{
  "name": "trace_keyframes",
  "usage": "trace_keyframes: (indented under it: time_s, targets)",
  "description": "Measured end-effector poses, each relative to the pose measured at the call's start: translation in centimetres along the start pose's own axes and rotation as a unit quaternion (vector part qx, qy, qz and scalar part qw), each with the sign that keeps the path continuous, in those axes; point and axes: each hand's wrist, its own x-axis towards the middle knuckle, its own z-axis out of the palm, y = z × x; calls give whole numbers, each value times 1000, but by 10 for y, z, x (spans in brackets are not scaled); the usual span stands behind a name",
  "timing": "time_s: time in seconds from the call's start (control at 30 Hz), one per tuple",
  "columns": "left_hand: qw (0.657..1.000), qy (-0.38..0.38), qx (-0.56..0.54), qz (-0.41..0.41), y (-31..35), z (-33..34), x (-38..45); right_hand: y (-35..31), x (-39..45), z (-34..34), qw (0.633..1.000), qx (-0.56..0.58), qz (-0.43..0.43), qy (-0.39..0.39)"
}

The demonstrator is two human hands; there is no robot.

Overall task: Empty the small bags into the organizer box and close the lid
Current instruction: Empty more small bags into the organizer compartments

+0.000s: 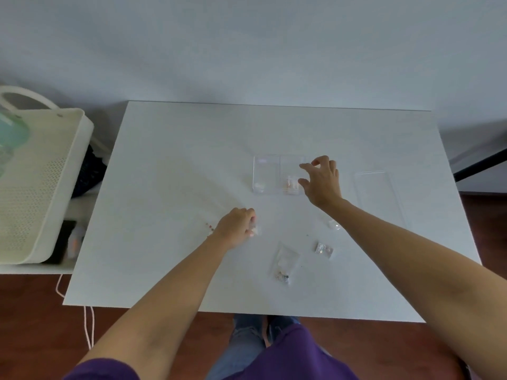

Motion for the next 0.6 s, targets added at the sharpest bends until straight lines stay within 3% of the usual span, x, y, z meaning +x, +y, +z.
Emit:
trace_keyframes:
  time_s: [0.17,0.47,0.6]
  targets:
    - [999,-52,10,-10,3,-3,2,13,-30,-10,998,44,-29,20]
    - [997,-39,-50,-36,16,-13,-7,45,-102,-16,990,50,-30,-125]
    - [998,-46,-51,-2,28,-25,-2,59,-125,-11,983,32,18,-181]
